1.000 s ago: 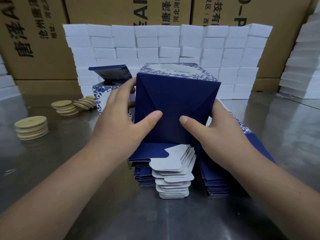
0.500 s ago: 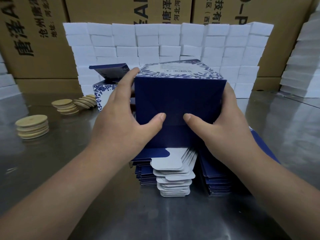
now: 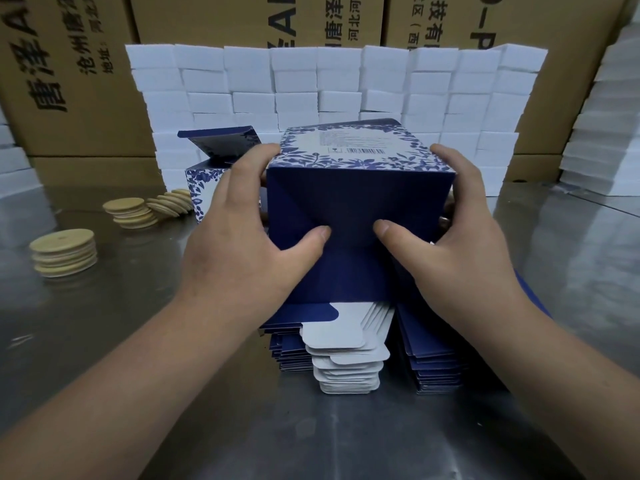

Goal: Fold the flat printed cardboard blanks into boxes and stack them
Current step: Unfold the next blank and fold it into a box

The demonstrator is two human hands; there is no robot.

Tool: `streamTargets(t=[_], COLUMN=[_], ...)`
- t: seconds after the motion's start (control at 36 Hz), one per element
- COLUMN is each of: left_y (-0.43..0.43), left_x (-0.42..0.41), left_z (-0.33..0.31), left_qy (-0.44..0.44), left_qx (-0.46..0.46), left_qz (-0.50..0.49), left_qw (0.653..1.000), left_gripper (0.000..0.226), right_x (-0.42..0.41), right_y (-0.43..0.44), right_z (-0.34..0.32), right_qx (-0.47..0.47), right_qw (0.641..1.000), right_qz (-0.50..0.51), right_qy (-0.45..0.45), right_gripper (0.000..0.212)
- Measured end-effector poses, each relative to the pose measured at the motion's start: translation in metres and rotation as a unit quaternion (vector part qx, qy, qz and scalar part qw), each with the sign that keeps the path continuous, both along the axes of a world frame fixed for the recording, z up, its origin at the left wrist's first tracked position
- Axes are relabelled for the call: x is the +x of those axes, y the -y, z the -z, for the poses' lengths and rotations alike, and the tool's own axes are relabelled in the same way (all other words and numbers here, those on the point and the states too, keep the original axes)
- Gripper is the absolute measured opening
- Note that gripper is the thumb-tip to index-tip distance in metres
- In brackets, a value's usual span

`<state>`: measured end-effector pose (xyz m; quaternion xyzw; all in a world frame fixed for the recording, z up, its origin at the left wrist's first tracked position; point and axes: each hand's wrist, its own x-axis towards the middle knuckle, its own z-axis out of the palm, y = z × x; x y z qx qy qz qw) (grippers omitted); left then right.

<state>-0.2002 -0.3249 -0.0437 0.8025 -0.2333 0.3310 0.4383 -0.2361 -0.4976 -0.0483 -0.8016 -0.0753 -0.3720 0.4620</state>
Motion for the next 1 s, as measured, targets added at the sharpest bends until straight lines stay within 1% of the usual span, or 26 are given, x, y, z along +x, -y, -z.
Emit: streamTargets(t=[0.42, 1.0], left_y=[-0.0008, -0.0006], left_x=[0.0009, -0.0011], left_z=[0.0004, -0.0002], left_qy=[0.023, 0.036], left_qx=[0.008, 0.017], left_qz=[-0.005, -0.038], left_qw=[1.0, 0.998], left_gripper=[0.06, 0.056], right_x=[0.0006, -0.0021], right_y=[0.0005, -0.0011], right_z=[-0.001, -0.0017], right_qx=[-0.015, -0.026], right_qw=[1.0, 0.998], right_qz=[0.012, 0.044], right_qy=[0.021, 0.033], right_gripper=[0.057, 0.051])
